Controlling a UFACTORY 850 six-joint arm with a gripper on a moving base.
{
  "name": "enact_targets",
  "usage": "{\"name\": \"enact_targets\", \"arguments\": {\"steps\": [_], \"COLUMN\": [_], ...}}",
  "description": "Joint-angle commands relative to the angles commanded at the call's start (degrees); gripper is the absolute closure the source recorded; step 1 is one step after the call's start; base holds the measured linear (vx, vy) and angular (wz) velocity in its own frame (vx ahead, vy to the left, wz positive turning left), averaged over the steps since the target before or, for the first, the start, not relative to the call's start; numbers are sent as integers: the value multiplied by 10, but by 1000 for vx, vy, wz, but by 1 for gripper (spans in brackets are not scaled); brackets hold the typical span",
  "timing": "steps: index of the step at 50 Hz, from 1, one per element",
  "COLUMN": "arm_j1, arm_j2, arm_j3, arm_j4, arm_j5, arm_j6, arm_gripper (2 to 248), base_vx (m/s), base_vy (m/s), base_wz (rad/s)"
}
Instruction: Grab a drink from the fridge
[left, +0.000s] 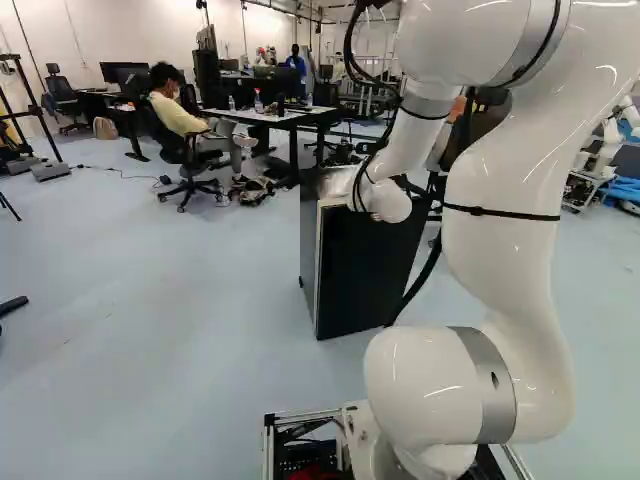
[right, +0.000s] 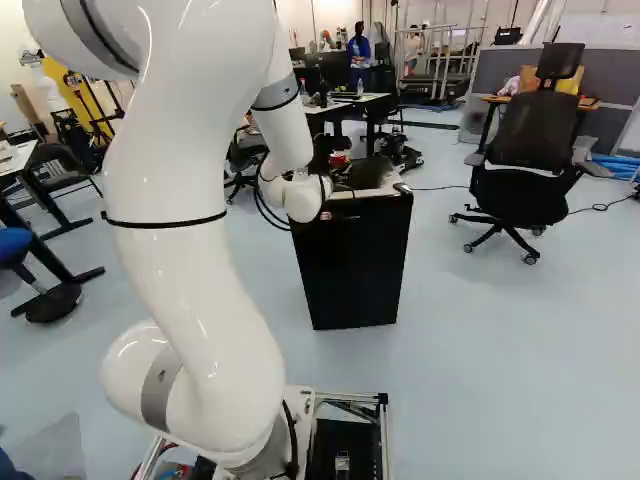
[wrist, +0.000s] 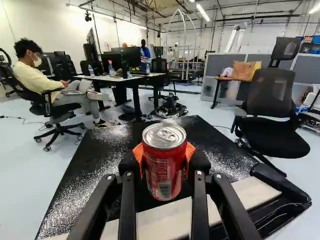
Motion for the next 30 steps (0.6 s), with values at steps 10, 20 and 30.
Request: {"name": "enact_targets", "arguments": {"steps": [10, 20, 30], "arm_j1": [0, 0, 0], "arm_j2": [0, 0, 0], "arm_j3": [0, 0, 0], "arm_j4": [0, 0, 0], "arm_j5": [0, 0, 0], "arm_j6": [0, 0, 0], "arm_gripper": [151, 151, 151], "base_vx": [0, 0, 0], "base_vy": [0, 0, 0], "base_wz": [0, 0, 0]}}
